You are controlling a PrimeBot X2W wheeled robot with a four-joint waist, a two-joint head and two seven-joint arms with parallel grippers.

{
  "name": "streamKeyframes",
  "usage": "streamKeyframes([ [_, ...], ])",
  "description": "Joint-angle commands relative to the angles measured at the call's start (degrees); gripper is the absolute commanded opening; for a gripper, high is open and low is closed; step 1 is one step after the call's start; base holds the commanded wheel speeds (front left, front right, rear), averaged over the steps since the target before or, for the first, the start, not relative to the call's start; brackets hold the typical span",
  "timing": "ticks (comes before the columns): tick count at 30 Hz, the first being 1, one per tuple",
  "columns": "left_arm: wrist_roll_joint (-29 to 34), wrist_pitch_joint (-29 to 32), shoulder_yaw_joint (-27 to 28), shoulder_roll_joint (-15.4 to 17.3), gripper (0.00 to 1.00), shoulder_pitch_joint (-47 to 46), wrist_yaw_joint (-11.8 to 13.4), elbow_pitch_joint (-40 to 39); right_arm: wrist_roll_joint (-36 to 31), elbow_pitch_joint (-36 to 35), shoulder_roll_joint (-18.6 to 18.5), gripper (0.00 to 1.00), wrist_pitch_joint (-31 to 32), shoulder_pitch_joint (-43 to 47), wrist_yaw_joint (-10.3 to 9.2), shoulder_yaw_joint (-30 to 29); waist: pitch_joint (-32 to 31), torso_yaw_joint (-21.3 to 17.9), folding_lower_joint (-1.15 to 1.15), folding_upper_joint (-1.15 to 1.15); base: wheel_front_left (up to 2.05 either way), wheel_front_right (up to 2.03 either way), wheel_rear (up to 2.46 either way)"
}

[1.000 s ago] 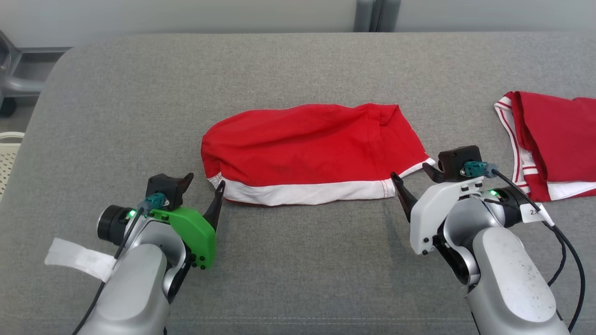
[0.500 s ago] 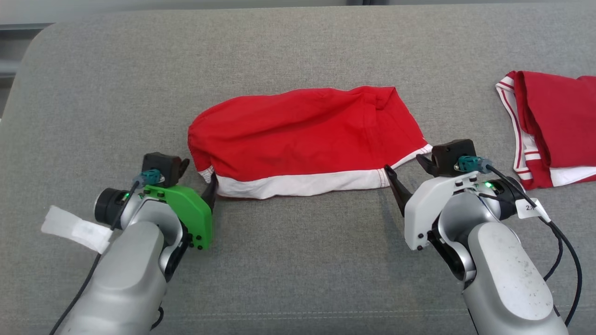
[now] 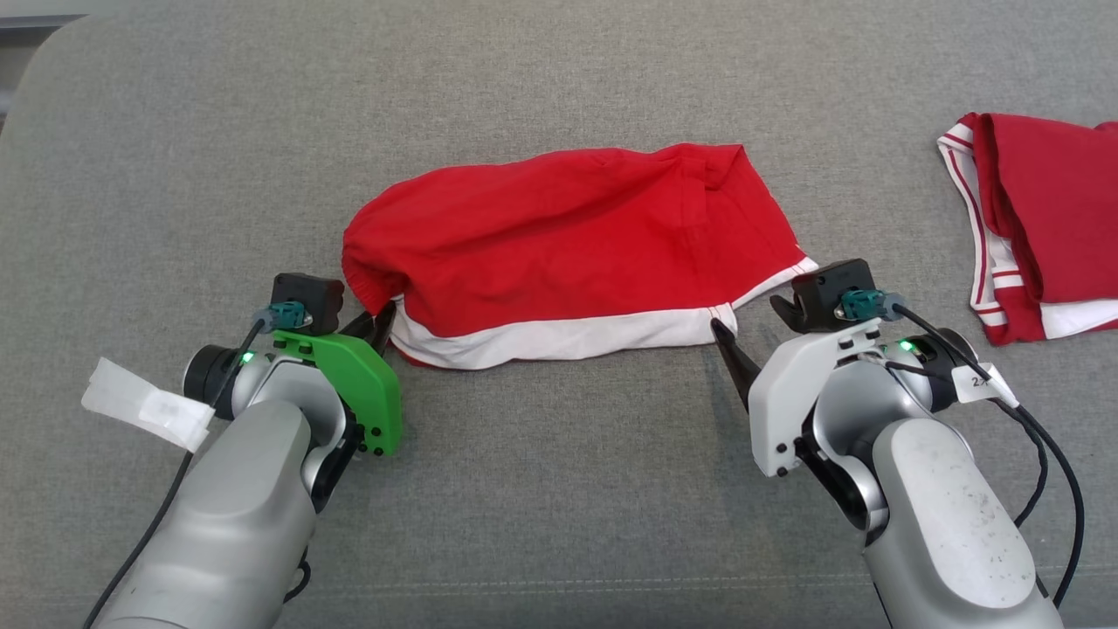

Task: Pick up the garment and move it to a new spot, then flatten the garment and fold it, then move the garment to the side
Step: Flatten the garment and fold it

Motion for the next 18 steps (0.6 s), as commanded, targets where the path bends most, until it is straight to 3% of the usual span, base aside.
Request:
streamKeyframes([
  [1,-0.44,-0.39,-0.54,0.11,0.0,-1.06,0.02,0.38,-0.4,-0.4,-0.24,1.0,0.94,0.53,-0.07,-0.04,0.14,0.26,0.0,0.0,0.0,0.0,0.0],
  [10,-3.12,-1.61,-3.88,-0.28,0.0,-2.86,0.02,0.8,-2.78,2.04,-0.22,1.0,2.74,-0.81,-0.07,-0.82,1.25,1.72,0.0,0.0,0.0,0.0,0.0],
  [12,-3.64,-1.91,-4.45,-0.41,0.0,-3.3,0.02,0.88,-2.92,3.16,-0.2,0.87,2.4,-1.24,-0.07,-0.91,1.5,1.97,0.0,0.0,0.0,0.0,0.0],
  [14,-4.15,-2.35,-5.09,-0.44,0.0,-3.61,0.02,1.03,-2.24,4.25,-0.2,0.57,2.01,-1.48,-0.07,-0.84,1.71,2.16,0.0,0.0,0.0,0.0,0.0],
  [17,-5.05,-2.84,-5.91,-0.41,0.0,-4.09,0.02,1.35,-1.74,5.35,-0.21,0.43,1.31,-2.24,-0.07,-0.45,1.85,2.31,0.0,0.0,0.0,0.0,0.0],
  [18,-5.38,-2.99,-6.11,-0.44,0.0,-4.2,0.02,1.48,-1.51,5.75,-0.21,0.31,1.19,-2.29,-0.07,-0.3,1.83,2.35,0.0,0.0,0.0,0.0,0.0],
])
